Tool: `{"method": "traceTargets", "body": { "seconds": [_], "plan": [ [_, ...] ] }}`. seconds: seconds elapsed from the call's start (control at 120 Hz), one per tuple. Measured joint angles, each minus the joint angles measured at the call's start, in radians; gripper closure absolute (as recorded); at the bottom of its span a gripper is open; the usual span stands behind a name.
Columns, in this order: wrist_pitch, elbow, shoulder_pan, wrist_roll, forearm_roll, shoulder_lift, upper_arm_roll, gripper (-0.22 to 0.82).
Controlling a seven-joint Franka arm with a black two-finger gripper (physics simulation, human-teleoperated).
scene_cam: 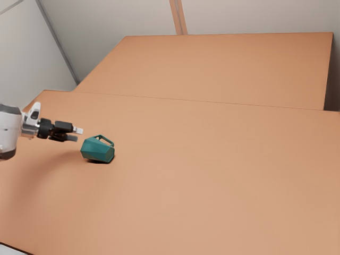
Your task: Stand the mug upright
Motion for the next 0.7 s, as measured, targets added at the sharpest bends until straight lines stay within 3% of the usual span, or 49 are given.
{"method": "traceTargets", "body": {
  "seconds": [0.7],
  "plan": [
    [-0.071, -0.056, -0.016, 0.151, -0.088, 0.017, -0.002, 0.02]
  ]
}}
